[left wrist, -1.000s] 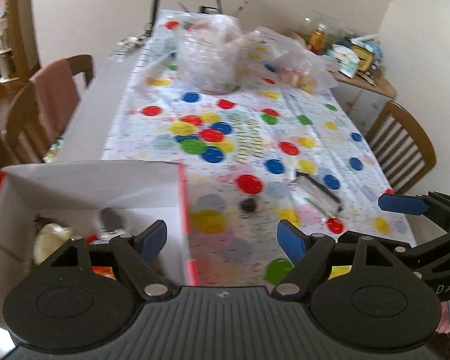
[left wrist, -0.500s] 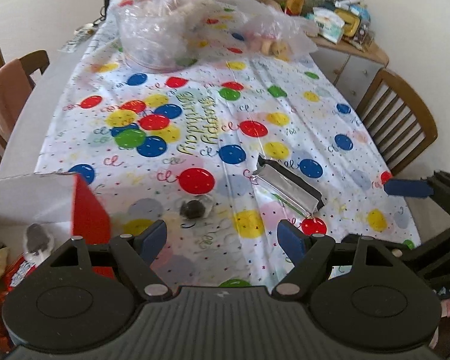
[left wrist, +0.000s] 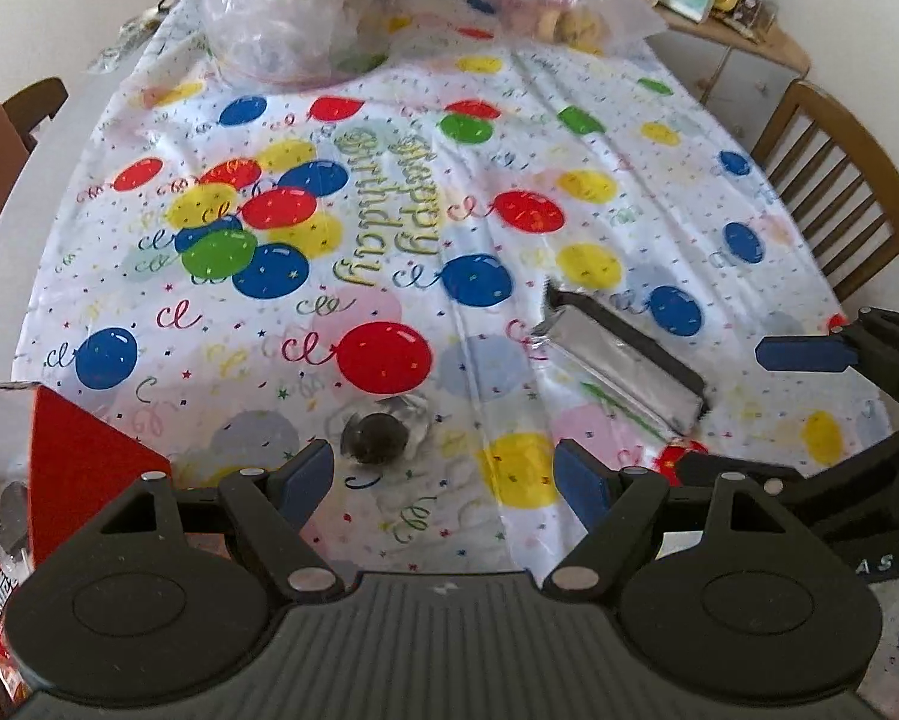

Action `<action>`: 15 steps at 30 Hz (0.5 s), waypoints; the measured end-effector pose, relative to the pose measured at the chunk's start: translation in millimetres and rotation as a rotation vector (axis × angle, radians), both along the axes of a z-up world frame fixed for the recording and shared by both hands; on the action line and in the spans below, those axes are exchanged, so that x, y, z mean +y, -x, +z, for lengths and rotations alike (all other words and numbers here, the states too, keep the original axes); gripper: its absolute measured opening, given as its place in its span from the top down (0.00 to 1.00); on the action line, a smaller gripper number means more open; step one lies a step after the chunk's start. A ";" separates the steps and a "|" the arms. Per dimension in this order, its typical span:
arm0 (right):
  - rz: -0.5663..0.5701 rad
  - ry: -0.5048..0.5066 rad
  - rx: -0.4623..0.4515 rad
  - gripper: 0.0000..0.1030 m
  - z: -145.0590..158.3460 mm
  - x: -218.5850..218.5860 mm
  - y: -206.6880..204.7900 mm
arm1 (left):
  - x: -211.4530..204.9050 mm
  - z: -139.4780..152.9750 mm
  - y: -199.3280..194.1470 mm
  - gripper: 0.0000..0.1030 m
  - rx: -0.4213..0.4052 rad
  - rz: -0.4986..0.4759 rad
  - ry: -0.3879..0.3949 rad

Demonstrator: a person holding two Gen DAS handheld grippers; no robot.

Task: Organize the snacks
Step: 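Grasp the round dark chocolate with the left tool while the right tool grasps the silver foil bar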

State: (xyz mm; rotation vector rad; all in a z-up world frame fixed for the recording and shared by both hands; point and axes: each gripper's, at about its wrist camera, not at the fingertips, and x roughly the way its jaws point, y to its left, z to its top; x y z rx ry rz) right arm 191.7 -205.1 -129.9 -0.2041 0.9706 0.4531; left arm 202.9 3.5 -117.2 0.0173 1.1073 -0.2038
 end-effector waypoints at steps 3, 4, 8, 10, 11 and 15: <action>-0.007 0.002 0.019 0.17 -10.6 0.4 -10.1 | 2.3 -10.5 -8.8 0.23 0.025 0.010 -0.009; -0.007 0.002 0.025 0.17 -13.5 0.6 -12.8 | 3.2 -13.8 -11.2 0.23 0.034 0.010 -0.008; -0.010 0.004 0.048 0.19 -23.9 2.2 -21.1 | 7.2 -27.2 -20.0 0.23 0.068 0.027 -0.006; -0.007 0.004 0.055 0.20 -27.2 3.9 -24.3 | 8.6 -32.2 -23.2 0.26 0.073 0.035 -0.009; -0.005 0.006 0.056 0.20 -28.6 5.1 -25.5 | 8.8 -34.7 -24.8 0.30 0.079 0.036 -0.009; -0.002 0.012 0.061 0.25 -33.5 8.1 -31.0 | 9.7 -42.4 -28.5 0.42 0.098 0.035 -0.001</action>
